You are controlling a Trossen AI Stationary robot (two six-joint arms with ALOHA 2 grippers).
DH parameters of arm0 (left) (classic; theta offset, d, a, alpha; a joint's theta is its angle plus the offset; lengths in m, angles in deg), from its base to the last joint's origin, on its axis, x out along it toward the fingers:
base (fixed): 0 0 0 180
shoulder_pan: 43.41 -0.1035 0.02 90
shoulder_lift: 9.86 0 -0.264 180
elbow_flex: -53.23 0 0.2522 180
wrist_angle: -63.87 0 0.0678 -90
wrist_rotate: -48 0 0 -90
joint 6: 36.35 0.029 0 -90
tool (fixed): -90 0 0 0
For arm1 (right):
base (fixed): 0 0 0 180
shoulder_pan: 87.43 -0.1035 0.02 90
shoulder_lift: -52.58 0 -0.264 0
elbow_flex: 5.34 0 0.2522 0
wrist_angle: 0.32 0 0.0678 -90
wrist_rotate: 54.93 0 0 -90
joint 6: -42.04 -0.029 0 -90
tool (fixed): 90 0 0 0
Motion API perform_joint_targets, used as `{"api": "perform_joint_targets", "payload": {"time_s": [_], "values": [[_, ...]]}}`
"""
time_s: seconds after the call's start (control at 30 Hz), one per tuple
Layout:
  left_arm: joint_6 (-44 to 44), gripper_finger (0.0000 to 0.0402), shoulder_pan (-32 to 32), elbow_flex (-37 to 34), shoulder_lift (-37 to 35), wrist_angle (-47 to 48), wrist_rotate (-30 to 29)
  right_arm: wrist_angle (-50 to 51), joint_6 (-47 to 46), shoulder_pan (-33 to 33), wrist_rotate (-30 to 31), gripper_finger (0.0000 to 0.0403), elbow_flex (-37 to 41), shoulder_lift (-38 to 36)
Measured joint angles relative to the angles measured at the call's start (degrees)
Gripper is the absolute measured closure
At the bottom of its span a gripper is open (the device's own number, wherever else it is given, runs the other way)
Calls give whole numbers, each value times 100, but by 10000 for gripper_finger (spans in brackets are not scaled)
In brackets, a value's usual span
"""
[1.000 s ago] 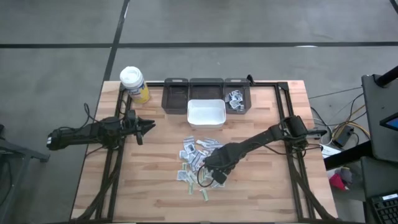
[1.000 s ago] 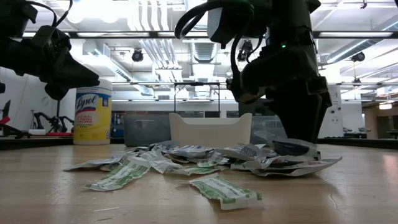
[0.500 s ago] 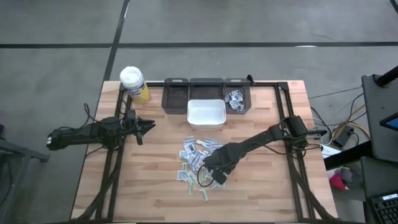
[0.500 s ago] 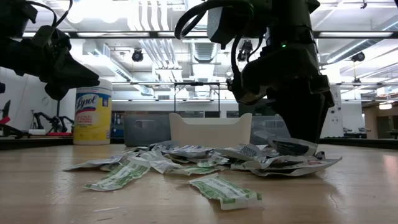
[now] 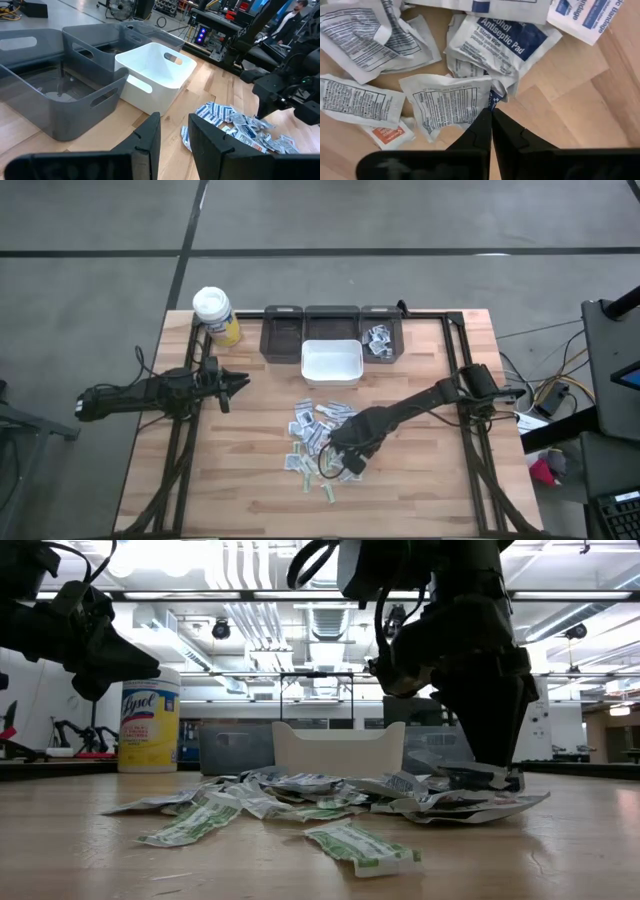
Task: Pick & Place First Aid Supplies
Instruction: Put the blue alcohol pad into the right black bin
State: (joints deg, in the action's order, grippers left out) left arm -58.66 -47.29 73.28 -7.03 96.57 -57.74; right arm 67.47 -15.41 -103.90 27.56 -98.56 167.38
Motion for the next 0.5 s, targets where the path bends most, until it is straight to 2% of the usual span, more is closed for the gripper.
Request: {"api": "perform_joint_targets", "payload": {"time_s": [0.17,0.3,0.5], "values": [[0,307,0,2,-1,0,0,219,-174,2,36,394,-36,-20],[0,307,0,2,-2,0,-2,799,-758,25,410,394,-192,-37],[0,307,2,1,0,0,-1,1402,-1448,133,512,394,-267,-37]]}}
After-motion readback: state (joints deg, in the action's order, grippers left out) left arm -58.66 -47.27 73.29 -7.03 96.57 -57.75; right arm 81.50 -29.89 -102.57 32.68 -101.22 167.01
